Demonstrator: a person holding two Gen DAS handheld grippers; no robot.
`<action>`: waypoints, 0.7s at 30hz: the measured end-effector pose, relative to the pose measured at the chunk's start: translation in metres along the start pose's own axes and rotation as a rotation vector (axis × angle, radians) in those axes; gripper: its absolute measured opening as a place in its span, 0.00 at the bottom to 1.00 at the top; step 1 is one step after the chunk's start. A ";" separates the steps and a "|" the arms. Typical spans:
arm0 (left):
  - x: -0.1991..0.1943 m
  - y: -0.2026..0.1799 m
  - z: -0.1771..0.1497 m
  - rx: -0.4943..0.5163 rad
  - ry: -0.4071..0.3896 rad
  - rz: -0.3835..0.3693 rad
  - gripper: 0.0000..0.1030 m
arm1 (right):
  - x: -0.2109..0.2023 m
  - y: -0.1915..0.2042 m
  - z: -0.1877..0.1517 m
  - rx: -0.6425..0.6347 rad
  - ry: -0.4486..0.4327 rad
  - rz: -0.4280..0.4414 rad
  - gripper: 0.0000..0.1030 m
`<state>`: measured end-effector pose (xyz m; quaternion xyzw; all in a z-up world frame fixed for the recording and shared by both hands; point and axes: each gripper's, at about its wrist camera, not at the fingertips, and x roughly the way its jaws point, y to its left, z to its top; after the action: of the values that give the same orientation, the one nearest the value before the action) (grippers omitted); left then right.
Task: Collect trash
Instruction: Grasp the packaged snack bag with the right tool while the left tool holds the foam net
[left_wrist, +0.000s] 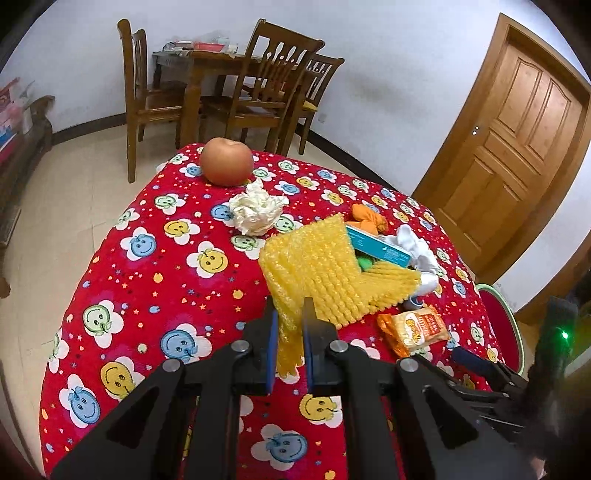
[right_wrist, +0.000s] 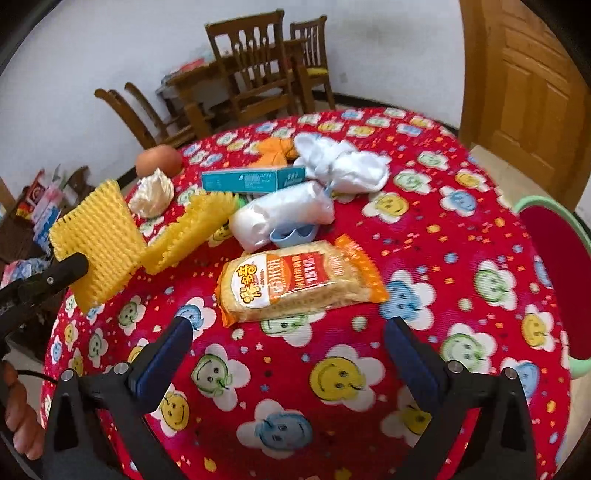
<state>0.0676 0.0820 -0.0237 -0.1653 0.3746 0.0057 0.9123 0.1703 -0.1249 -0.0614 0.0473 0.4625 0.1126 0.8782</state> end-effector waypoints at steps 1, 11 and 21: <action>0.002 0.001 0.000 -0.002 0.003 0.002 0.10 | 0.003 0.000 0.001 0.004 0.008 -0.001 1.00; 0.009 0.002 -0.002 0.000 0.021 -0.002 0.10 | 0.022 0.005 0.018 -0.018 0.027 -0.067 1.00; 0.004 -0.004 -0.003 0.011 0.014 -0.013 0.10 | 0.013 -0.011 0.012 0.040 -0.025 -0.094 0.39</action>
<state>0.0690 0.0766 -0.0272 -0.1631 0.3799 -0.0036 0.9105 0.1889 -0.1320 -0.0667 0.0446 0.4554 0.0615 0.8870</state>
